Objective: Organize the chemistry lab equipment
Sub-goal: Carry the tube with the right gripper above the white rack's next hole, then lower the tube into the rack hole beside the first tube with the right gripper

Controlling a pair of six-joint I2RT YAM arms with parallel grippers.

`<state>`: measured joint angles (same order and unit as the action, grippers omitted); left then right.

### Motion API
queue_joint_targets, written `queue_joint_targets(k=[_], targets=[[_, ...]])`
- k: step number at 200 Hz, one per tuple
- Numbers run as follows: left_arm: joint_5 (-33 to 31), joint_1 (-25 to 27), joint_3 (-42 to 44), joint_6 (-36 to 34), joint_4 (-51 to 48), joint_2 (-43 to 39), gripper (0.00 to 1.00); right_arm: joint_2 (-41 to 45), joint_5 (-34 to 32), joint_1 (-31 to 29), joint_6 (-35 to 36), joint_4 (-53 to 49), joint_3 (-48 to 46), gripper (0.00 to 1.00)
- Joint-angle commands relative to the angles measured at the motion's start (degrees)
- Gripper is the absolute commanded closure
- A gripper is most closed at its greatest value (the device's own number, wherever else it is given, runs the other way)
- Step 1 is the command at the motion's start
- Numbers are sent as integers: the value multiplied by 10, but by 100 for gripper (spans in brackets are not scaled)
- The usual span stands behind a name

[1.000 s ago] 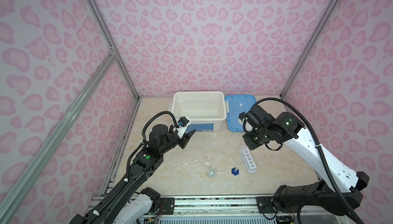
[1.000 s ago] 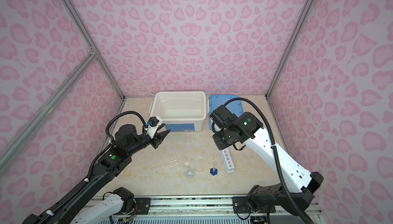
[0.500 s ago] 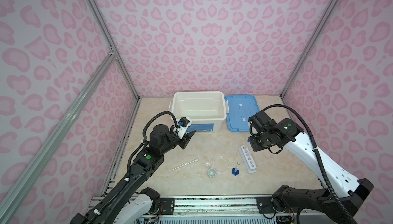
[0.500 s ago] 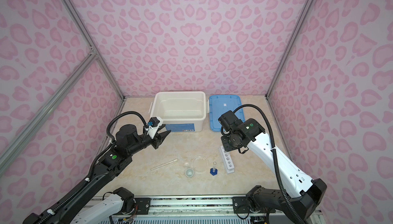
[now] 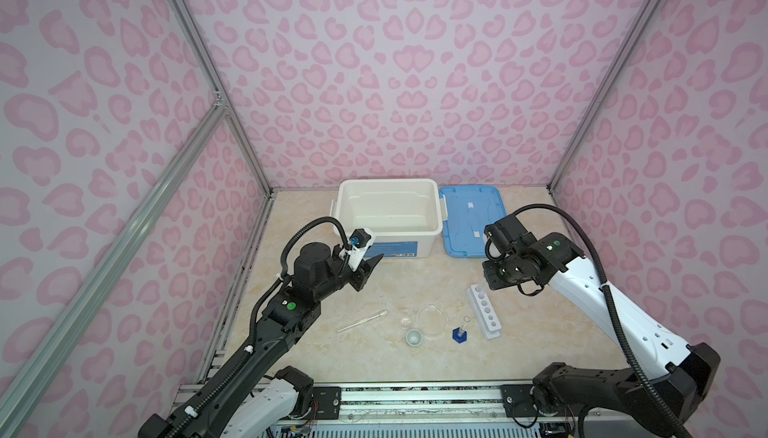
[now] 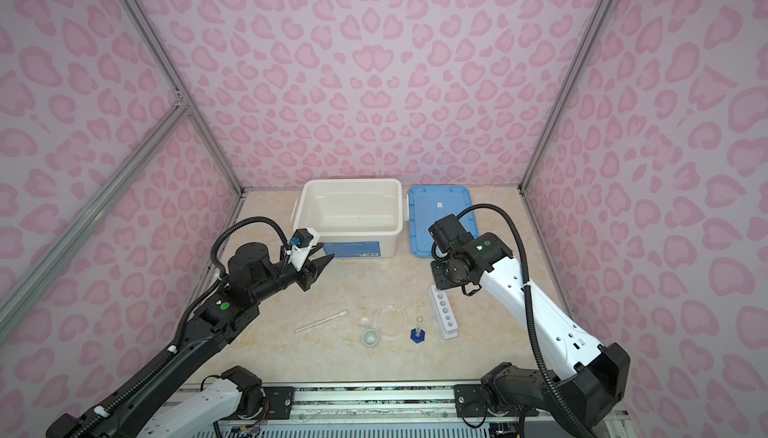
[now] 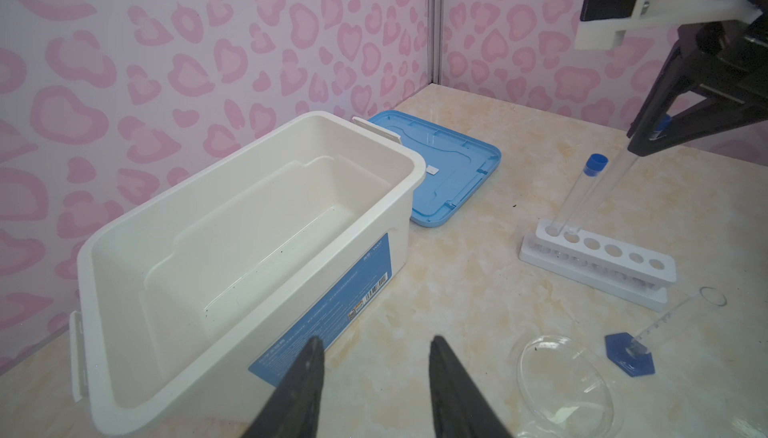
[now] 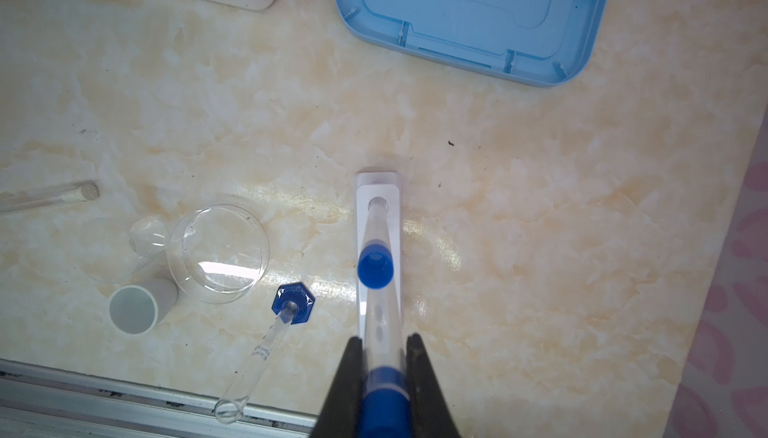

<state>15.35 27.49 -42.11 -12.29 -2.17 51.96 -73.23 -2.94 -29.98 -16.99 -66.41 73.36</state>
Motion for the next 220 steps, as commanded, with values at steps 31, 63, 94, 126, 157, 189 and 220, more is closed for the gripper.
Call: queue_joint_targets(k=[31,63,94,126,157,189,220], targets=[[-2,-1,1,-4,16,-1,56,-8,15,2,8,5,-8,87],[-3,-1,1,-5,16,-1,56,-3,18,2,6,13,-17,87],[-3,-1,2,-5,15,-4,56,0,21,2,6,18,-28,87],[-3,-1,3,-5,14,-8,56,-3,17,2,6,21,-31,87],[-2,-1,4,-5,13,-9,56,-5,15,2,6,30,-35,87],[-3,-1,4,-6,12,-8,56,-13,17,2,6,36,-36,87],[-2,-1,4,-6,11,-8,56,-17,16,2,7,43,-44,87]])
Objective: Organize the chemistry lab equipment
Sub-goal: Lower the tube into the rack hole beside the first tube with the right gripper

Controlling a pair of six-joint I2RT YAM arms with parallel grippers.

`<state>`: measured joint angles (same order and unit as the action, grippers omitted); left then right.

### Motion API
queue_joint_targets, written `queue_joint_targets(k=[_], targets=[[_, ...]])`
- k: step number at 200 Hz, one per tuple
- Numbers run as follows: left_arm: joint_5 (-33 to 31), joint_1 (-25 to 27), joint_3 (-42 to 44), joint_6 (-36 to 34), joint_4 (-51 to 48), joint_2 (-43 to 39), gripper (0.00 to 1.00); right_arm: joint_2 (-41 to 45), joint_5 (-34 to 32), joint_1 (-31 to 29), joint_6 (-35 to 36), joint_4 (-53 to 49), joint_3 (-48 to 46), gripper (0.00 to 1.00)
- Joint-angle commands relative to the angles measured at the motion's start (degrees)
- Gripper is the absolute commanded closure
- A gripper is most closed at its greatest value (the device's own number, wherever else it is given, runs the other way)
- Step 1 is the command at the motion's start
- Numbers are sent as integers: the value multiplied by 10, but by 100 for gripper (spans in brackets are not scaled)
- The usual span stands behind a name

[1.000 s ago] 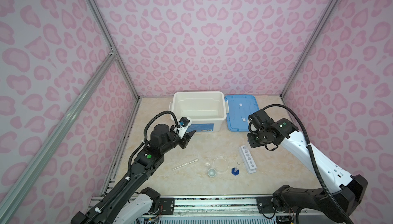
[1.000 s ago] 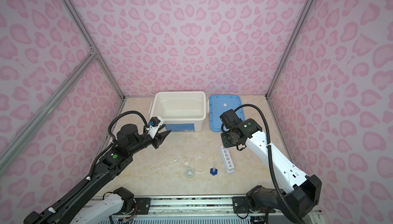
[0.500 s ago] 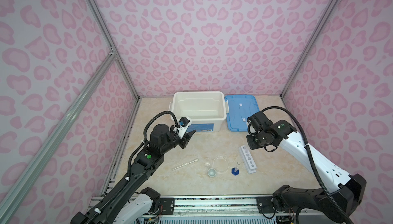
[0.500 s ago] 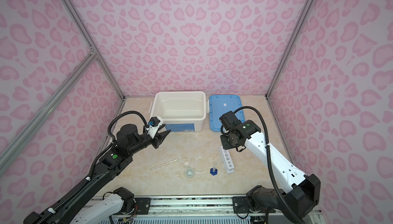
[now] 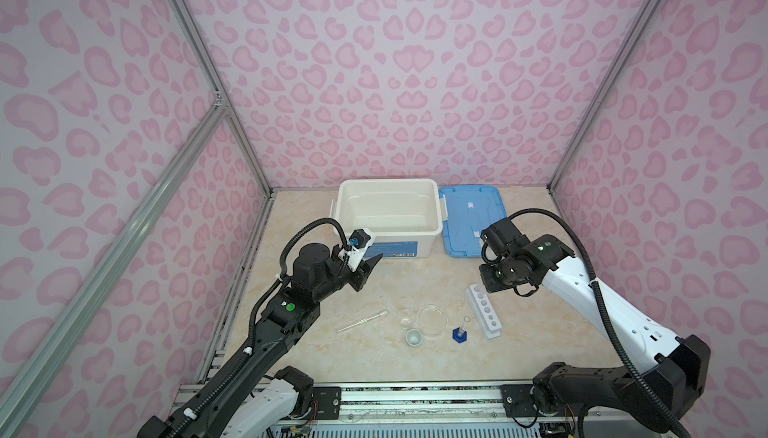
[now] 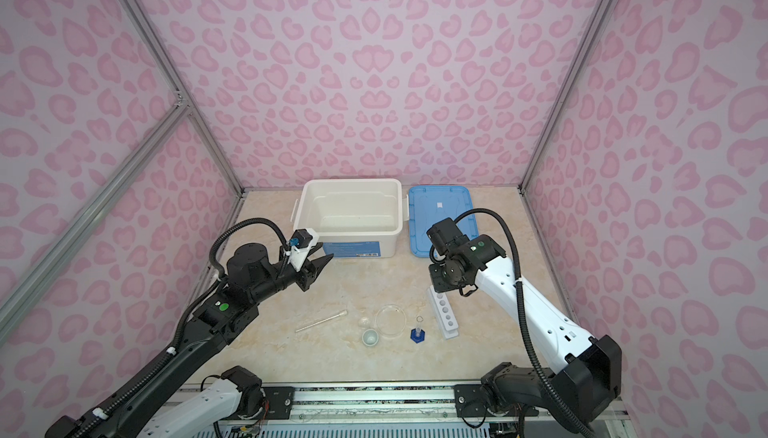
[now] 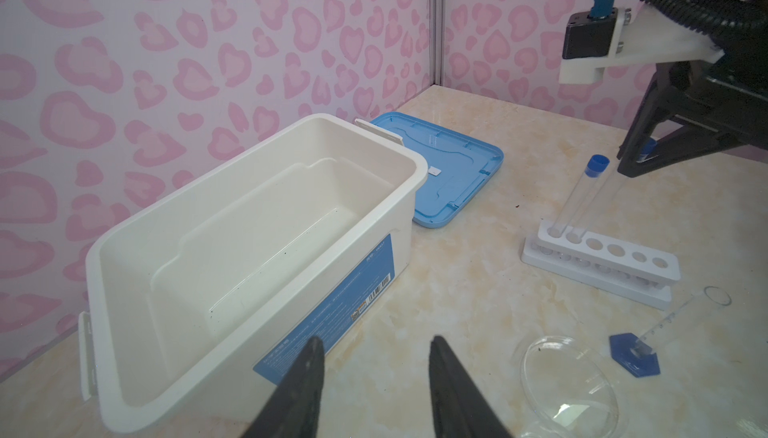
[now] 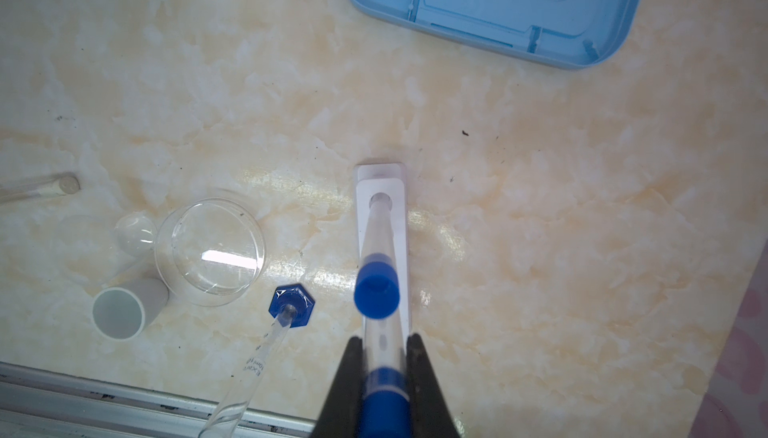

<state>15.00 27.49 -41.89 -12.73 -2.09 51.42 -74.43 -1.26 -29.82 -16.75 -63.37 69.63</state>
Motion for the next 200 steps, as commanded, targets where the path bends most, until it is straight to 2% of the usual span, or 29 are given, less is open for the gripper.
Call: queue_joint_targets(k=[1,200], targets=[[1,-1,1,-1,11,-3,56,-6,0,0,4,12,-7,87],[-1,-1,4,-3,12,1,56,-37,1,-1,13,32,-20,81]])
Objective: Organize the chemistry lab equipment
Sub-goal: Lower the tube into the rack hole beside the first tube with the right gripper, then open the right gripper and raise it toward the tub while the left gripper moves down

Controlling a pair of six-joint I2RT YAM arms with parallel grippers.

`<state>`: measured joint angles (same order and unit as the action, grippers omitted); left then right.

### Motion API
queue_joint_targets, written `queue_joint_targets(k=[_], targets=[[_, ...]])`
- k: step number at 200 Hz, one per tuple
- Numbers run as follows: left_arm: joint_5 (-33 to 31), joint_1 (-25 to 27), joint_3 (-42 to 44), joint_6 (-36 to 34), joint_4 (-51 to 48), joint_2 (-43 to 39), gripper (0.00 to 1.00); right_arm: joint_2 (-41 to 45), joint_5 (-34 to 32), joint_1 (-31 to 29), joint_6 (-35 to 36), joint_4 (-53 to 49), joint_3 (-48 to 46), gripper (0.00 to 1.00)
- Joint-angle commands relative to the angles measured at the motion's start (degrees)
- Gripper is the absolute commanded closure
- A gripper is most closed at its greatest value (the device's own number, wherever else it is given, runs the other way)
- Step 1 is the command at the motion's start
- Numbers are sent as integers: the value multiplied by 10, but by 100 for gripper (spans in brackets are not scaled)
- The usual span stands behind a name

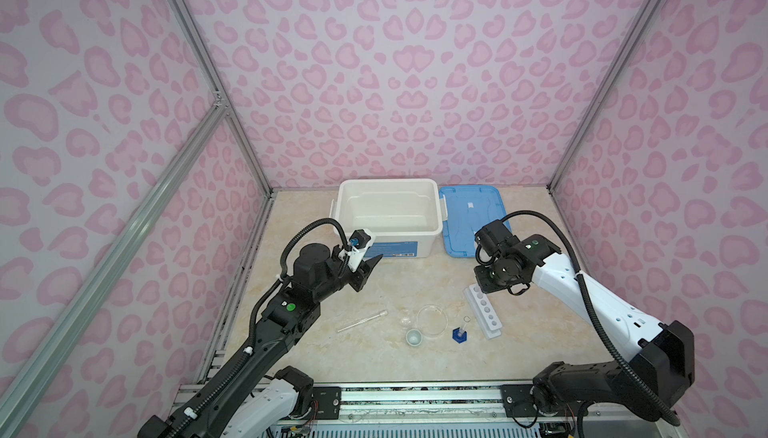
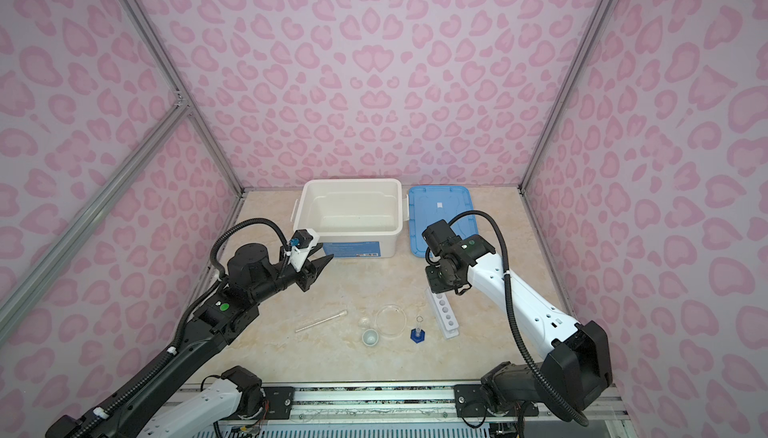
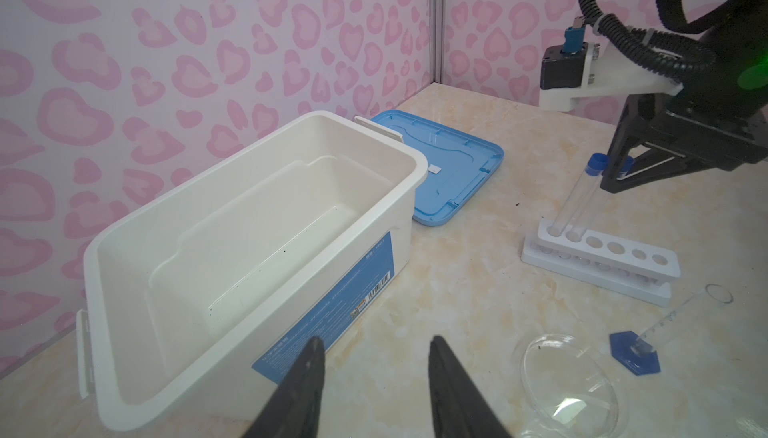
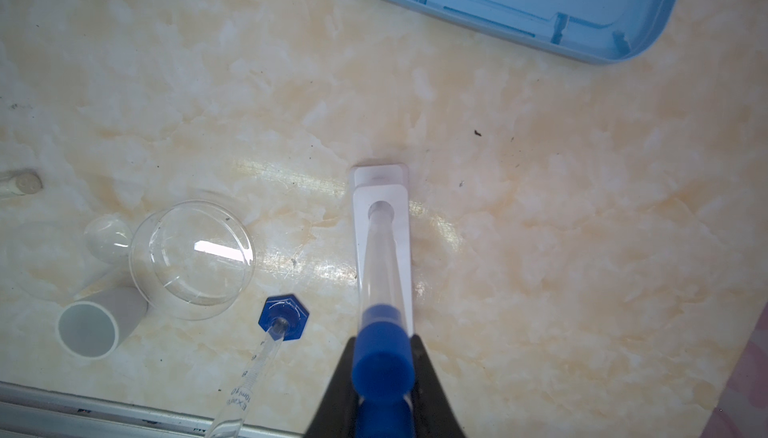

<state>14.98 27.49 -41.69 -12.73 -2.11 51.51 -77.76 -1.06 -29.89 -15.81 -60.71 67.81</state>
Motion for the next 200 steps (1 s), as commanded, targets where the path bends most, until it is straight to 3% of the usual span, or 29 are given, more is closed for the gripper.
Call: queue_joint_targets(k=[1,121,200], targets=[[0,-1,3,-3,12,0,56,-4,-1,-1,4,5,-3,81],[1,-1,4,-3,15,8,55,-3,-8,-8,10,0,11,70],[5,-1,3,-4,12,7,55,3,-21,-13,12,-25,41,69]])
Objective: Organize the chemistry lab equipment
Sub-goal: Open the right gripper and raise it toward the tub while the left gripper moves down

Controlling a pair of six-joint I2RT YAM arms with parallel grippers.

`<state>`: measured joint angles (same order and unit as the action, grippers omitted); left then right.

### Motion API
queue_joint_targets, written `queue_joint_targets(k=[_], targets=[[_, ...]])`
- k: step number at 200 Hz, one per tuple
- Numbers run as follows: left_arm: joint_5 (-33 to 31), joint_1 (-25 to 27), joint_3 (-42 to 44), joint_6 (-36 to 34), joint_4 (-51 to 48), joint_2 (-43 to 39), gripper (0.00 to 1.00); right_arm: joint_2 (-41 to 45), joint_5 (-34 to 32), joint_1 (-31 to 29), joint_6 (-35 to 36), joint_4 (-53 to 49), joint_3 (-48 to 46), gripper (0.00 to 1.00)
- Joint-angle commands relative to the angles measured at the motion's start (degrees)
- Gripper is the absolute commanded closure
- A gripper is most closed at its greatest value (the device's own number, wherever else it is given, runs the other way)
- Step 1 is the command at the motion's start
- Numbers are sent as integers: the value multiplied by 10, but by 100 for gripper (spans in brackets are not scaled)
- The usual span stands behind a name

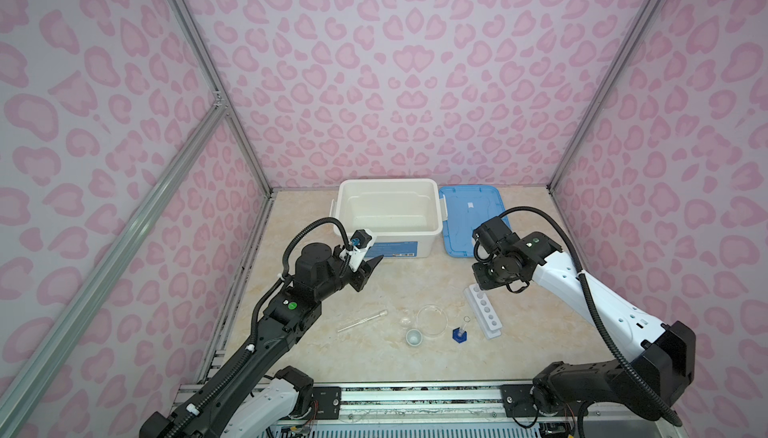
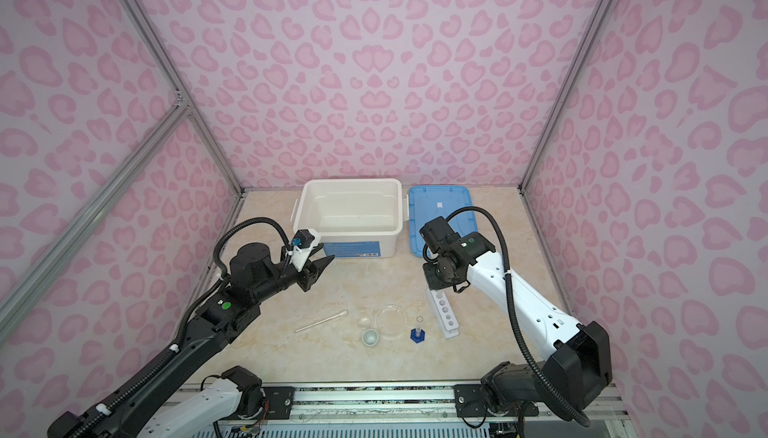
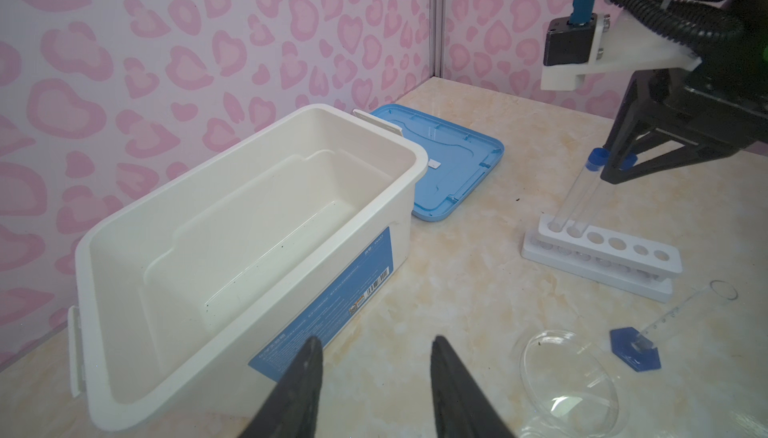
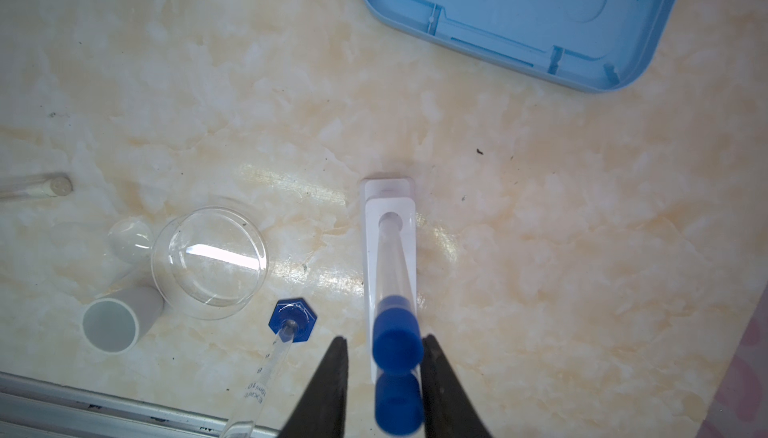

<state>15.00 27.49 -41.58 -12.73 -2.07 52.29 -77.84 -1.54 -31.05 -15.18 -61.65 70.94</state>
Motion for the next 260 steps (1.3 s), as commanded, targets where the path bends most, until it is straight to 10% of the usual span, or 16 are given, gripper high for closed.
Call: queue_joint_targets(k=[1,164,260], targets=[[5,-1,2,-4,11,-1,55,3,-16,-1,6,-17,11,69],[44,1,-30,-48,-159,22,55,-33,33,18,91,50,167,69],[-128,69,-21,-153,-329,87,55,-45,152,65,115,177,115,70]])
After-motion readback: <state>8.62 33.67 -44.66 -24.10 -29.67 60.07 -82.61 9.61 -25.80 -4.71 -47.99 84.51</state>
